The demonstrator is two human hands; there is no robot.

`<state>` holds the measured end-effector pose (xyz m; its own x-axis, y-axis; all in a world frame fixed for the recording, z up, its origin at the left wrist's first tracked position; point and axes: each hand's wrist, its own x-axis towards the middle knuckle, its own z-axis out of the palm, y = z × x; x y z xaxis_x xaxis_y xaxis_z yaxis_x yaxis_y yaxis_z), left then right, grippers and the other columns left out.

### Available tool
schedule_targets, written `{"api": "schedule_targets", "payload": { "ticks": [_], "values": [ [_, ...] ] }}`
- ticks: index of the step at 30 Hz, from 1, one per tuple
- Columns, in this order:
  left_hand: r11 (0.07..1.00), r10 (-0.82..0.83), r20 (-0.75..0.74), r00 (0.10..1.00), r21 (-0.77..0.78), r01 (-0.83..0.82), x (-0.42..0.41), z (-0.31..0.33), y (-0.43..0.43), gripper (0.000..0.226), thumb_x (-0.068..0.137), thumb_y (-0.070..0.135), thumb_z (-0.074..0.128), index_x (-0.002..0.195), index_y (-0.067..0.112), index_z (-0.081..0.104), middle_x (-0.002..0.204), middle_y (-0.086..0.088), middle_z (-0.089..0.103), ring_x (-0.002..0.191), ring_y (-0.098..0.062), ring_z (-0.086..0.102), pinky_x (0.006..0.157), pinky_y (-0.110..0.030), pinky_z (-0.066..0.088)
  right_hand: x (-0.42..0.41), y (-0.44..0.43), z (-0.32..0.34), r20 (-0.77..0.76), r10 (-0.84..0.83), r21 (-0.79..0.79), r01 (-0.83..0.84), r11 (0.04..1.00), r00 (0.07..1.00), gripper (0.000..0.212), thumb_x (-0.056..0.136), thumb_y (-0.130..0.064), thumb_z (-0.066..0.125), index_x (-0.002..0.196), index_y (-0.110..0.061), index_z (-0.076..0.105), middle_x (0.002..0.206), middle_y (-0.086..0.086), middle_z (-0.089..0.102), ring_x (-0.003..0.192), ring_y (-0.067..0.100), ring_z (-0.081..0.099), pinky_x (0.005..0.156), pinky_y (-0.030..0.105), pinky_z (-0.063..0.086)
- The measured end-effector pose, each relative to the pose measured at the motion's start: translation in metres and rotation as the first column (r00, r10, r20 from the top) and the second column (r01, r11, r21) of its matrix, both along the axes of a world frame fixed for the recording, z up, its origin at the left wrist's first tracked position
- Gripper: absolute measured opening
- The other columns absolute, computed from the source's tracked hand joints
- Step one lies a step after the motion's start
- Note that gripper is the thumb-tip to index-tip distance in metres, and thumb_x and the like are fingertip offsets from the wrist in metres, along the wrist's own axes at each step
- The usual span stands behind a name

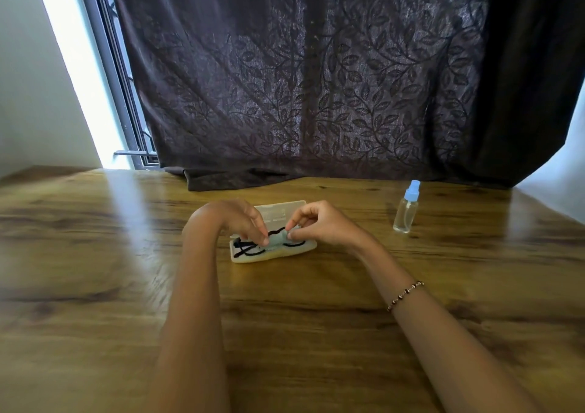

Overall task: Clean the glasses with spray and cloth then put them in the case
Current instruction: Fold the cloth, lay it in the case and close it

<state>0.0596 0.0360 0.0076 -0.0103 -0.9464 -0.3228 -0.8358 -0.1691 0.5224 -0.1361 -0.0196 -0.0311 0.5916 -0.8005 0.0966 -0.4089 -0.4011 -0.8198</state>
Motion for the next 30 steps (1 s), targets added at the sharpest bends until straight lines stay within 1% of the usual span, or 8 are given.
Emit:
{"api": "schedule_targets", "payload": {
  "ticks": [4, 10, 14, 17, 21, 24, 26, 30],
  "values": [
    [0.998, -0.026, 0.048, 0.998, 0.057, 0.024, -0.003, 0.000, 0.000, 0.016, 0.071, 0.027, 0.081, 0.080, 0.026, 0.068, 0.094, 0.004, 0.066, 0.087, -0.012, 0.057, 0.104, -0.044, 0.041, -0.002, 0.001, 0.001, -0.057, 0.040, -0.018, -0.041, 0.999, 0.998, 0.013, 0.073, -0.015, 0.081, 0.084, -0.014, 0.075, 0.070, -0.004, 0.066, 0.064, 0.005, 0.055, 0.061, 0.022, 0.043],
    [0.999, 0.012, 0.126, 0.992, 0.047, -0.018, -0.012, 0.000, -0.002, 0.017, 0.070, 0.025, 0.082, 0.077, 0.024, 0.067, 0.098, 0.002, 0.066, 0.092, -0.013, 0.056, 0.099, -0.041, 0.044, -0.006, 0.000, 0.001, -0.096, 0.069, -0.024, -0.071, 0.997, 0.993, 0.012, 0.071, -0.014, 0.083, 0.080, -0.012, 0.075, 0.079, 0.003, 0.074, 0.072, 0.009, 0.064, 0.074, 0.032, 0.054],
    [0.998, 0.033, 0.167, 0.985, 0.041, -0.040, -0.015, -0.001, -0.004, 0.017, 0.071, 0.025, 0.082, 0.078, 0.023, 0.066, 0.100, 0.002, 0.065, 0.096, -0.016, 0.054, 0.096, -0.038, 0.046, -0.008, 0.004, 0.003, -0.098, 0.050, -0.047, -0.055, 0.997, 0.994, 0.010, 0.075, -0.018, 0.080, 0.082, -0.012, 0.076, 0.071, -0.005, 0.071, 0.063, 0.000, 0.058, 0.063, 0.021, 0.048],
    [0.998, 0.038, 0.175, 0.984, 0.040, -0.046, -0.014, 0.000, -0.004, 0.017, 0.073, 0.026, 0.080, 0.084, 0.022, 0.067, 0.102, 0.001, 0.065, 0.091, -0.015, 0.054, 0.096, -0.039, 0.046, -0.007, 0.003, -0.001, -0.096, 0.018, -0.069, -0.025, 0.997, 0.995, 0.008, 0.078, -0.023, 0.077, 0.081, -0.015, 0.075, 0.067, -0.008, 0.067, 0.055, -0.003, 0.051, 0.057, 0.018, 0.042],
    [0.998, 0.045, 0.151, 0.988, 0.037, -0.051, -0.011, 0.000, -0.003, 0.016, 0.076, 0.026, 0.078, 0.088, 0.024, 0.068, 0.104, -0.001, 0.065, 0.084, -0.013, 0.055, 0.097, -0.040, 0.046, -0.006, 0.001, -0.005, -0.040, -0.014, -0.030, 0.013, 0.999, 0.999, 0.015, 0.077, -0.026, 0.079, 0.086, -0.015, 0.074, 0.085, 0.007, 0.074, 0.071, 0.010, 0.059, 0.068, 0.029, 0.049],
    [0.997, 0.068, 0.108, 0.992, 0.011, -0.070, -0.007, 0.002, 0.000, 0.019, 0.075, 0.026, 0.079, 0.088, 0.022, 0.067, 0.106, -0.002, 0.065, 0.081, -0.011, 0.054, 0.096, -0.039, 0.046, -0.007, 0.001, -0.004, -0.012, -0.018, -0.009, 0.018, 1.000, 1.000, 0.017, 0.076, -0.023, 0.079, 0.088, -0.012, 0.074, 0.083, 0.004, 0.073, 0.071, 0.008, 0.059, 0.067, 0.026, 0.048],
    [0.994, 0.111, 0.084, 0.990, -0.007, -0.111, -0.004, 0.004, 0.003, 0.032, 0.072, 0.030, 0.082, 0.095, 0.020, 0.061, 0.107, -0.002, 0.059, 0.086, -0.013, 0.054, 0.093, -0.037, 0.045, -0.006, 0.001, -0.004, 0.009, -0.020, -0.005, 0.020, 1.000, 1.000, 0.015, 0.076, -0.023, 0.080, 0.087, -0.013, 0.074, 0.082, 0.004, 0.074, 0.070, 0.006, 0.059, 0.067, 0.024, 0.048],
    [0.965, 0.225, 0.124, 0.966, -0.169, -0.202, 0.000, 0.004, 0.002, 0.068, 0.065, 0.040, 0.084, 0.116, 0.019, 0.045, 0.128, -0.006, 0.042, 0.121, -0.025, 0.040, 0.099, -0.041, 0.040, -0.005, 0.001, -0.005, 0.010, -0.029, -0.005, 0.029, 1.000, 1.000, 0.017, 0.076, -0.024, 0.080, 0.087, -0.013, 0.074, 0.082, 0.003, 0.073, 0.072, 0.009, 0.060, 0.069, 0.028, 0.049]
  ]
}}
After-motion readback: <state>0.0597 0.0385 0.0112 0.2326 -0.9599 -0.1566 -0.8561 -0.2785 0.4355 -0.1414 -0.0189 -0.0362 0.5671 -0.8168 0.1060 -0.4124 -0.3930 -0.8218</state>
